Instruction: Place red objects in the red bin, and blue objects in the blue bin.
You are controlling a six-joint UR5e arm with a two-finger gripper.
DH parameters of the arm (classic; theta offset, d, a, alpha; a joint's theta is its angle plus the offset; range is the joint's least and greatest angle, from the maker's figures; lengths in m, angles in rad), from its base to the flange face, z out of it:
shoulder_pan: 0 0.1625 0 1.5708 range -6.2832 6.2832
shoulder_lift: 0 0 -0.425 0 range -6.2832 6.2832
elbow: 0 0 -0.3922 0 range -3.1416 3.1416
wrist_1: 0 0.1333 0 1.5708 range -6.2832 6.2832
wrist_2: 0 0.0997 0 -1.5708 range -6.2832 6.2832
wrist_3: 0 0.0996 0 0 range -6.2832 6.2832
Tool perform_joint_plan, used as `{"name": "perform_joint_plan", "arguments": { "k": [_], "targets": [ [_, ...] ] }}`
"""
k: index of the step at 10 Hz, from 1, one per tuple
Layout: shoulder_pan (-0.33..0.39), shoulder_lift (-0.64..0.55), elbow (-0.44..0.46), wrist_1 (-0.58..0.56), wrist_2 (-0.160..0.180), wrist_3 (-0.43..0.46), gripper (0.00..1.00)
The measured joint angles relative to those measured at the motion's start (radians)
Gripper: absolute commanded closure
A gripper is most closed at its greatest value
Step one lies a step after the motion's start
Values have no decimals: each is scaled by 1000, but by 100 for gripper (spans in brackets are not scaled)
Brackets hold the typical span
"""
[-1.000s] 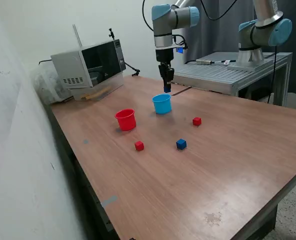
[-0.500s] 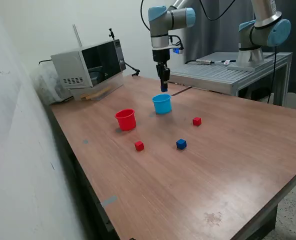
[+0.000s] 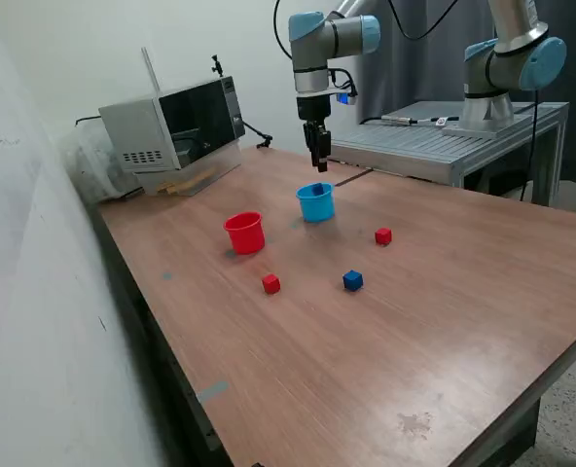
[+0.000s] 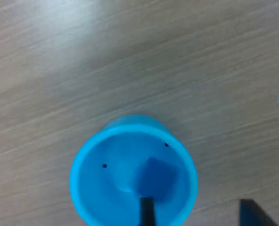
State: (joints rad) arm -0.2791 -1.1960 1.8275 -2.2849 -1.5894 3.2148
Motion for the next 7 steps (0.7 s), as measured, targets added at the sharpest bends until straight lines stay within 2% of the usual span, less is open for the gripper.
{"name": "perform_joint_plan", "arguments": {
  "k": [5,7],
  "targets": [
    [4,-12,10,-2,0,-14,0],
    [51,-55,21,17,1,-65,0]
  ]
}}
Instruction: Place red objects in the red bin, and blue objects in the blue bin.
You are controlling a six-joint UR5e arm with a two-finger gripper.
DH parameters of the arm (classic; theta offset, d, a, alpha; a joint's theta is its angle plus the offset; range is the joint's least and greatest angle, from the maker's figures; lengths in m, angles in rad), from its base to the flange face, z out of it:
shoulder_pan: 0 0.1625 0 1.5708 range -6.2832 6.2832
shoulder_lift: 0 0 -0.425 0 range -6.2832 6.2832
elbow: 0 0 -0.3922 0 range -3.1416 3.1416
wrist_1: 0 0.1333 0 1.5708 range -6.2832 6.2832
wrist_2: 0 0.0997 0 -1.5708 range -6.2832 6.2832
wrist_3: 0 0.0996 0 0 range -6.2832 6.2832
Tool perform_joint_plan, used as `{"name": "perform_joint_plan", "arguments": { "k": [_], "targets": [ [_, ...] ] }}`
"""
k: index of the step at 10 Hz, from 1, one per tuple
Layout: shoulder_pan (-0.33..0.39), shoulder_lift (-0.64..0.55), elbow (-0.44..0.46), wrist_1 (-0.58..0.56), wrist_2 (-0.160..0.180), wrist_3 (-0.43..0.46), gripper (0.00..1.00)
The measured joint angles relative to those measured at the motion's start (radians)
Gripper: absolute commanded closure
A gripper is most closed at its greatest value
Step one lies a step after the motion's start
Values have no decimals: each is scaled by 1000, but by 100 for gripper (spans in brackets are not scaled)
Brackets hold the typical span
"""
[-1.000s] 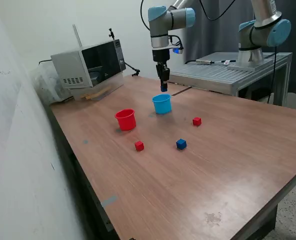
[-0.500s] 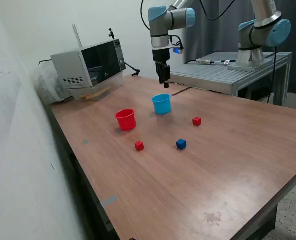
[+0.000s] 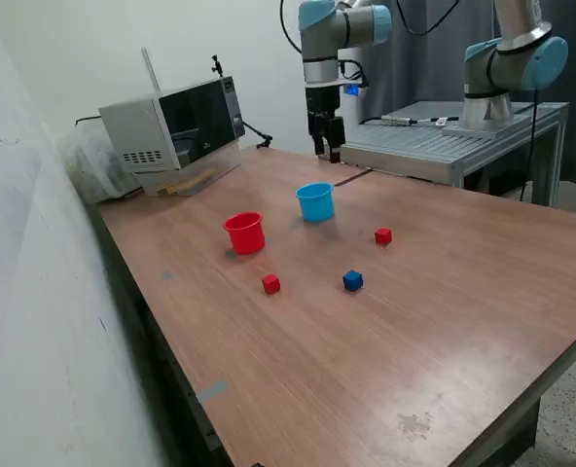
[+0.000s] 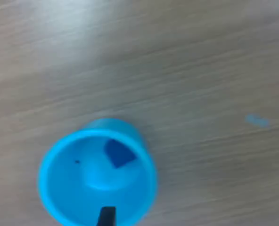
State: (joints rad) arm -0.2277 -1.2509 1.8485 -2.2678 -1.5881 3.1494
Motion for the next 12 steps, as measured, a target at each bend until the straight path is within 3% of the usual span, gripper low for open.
{"name": "perform_joint_plan", "arguments": {
  "k": [3,6,8,12],
  "targets": [
    [135,-114,-16,66,-2,-46,0],
    [253,-148,-109,167,3,-45,0],
    [296,-77,-209,177,12,-33,0],
    [317,196,-402,109,15,-21,0]
  ]
}}
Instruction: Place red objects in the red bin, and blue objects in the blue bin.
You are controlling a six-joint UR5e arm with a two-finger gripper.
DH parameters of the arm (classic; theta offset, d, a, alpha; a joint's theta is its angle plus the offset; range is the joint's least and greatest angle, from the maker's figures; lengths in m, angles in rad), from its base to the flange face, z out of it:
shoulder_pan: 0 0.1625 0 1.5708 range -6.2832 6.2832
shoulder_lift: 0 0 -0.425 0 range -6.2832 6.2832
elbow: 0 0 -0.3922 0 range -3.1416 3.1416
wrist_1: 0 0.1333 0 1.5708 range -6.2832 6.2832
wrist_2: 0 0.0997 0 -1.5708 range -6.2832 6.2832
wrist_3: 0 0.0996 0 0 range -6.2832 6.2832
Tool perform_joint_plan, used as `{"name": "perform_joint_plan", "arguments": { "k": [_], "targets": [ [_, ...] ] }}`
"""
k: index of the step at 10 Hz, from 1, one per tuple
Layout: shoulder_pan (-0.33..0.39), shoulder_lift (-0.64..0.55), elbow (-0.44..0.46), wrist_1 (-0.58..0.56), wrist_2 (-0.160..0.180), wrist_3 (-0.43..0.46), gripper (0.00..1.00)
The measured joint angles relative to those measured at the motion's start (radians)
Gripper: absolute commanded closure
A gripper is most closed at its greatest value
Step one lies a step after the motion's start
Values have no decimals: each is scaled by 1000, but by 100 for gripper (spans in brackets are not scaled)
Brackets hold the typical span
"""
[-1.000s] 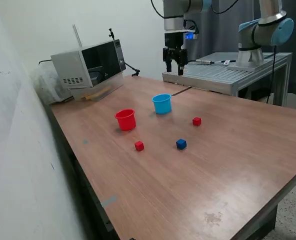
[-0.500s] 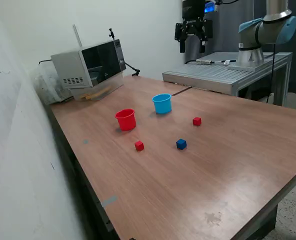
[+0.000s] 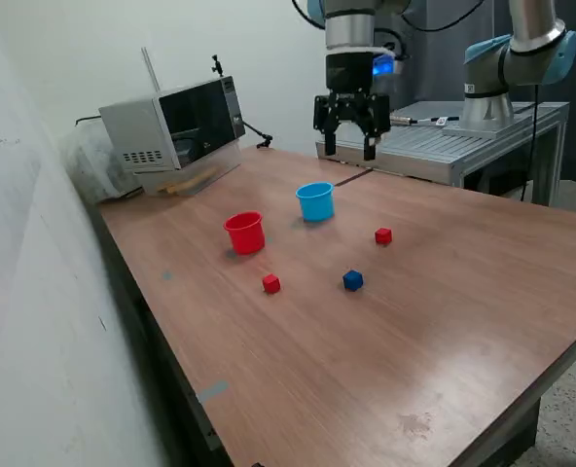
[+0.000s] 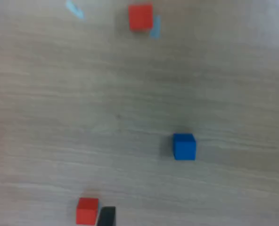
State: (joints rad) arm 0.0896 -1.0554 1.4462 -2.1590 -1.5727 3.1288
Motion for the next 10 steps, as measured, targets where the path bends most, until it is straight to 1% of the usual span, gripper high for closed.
{"name": "perform_joint_plan", "arguments": {
  "k": [3,5,7,10],
  "targets": [
    [2,166,-69,-69,-1,2,0],
    [12,238,-99,-88,-1,3,0],
    [31,276,-119,-98,-1,3,0],
    [39,304,-132,-105,-1,4,0]
  ]
}}
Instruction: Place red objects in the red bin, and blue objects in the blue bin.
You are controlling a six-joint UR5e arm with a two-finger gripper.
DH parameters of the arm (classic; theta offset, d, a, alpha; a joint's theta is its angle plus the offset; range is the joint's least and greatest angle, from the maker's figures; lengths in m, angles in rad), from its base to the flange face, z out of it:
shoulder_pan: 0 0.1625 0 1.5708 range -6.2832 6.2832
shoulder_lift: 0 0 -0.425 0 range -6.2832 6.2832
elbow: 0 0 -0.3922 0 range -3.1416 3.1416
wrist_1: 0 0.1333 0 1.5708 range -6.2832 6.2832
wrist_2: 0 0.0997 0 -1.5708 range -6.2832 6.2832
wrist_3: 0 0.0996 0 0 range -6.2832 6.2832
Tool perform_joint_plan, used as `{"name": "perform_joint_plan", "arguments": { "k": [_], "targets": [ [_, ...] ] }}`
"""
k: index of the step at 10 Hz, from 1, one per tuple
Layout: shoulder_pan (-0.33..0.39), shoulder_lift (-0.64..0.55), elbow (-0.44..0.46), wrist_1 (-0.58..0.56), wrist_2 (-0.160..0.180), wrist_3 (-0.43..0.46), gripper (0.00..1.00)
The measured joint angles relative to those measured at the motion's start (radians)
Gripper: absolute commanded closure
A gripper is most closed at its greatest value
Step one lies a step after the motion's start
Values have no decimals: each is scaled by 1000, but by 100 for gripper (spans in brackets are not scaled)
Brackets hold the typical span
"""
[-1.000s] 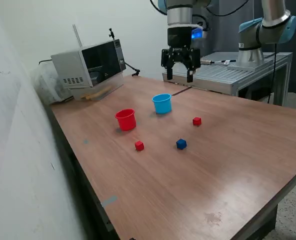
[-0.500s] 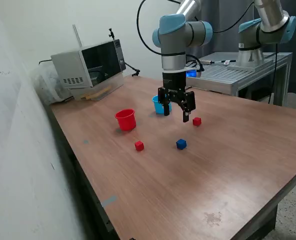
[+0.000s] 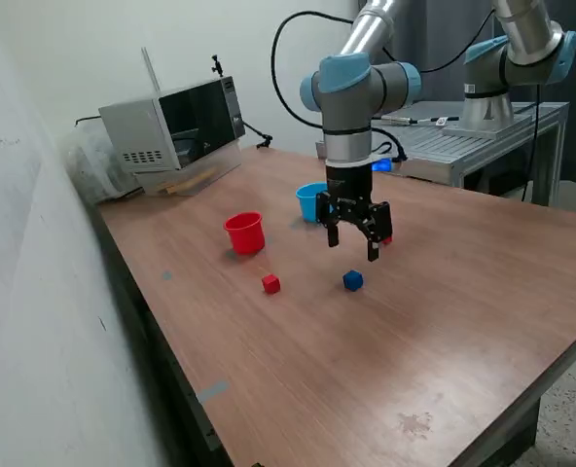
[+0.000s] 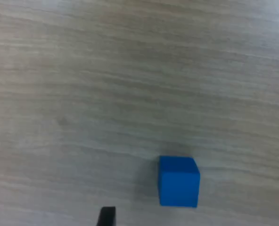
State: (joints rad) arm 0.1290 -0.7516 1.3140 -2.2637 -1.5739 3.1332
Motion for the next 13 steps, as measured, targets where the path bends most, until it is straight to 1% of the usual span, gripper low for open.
{"name": "perform_joint_plan", "arguments": {
  "k": [5,6,13],
  "targets": [
    [1,49,-11,-17,0,1,0],
    [1,55,-14,-19,0,1,100],
    [4,58,-11,-22,-1,0,100]
  ]
}}
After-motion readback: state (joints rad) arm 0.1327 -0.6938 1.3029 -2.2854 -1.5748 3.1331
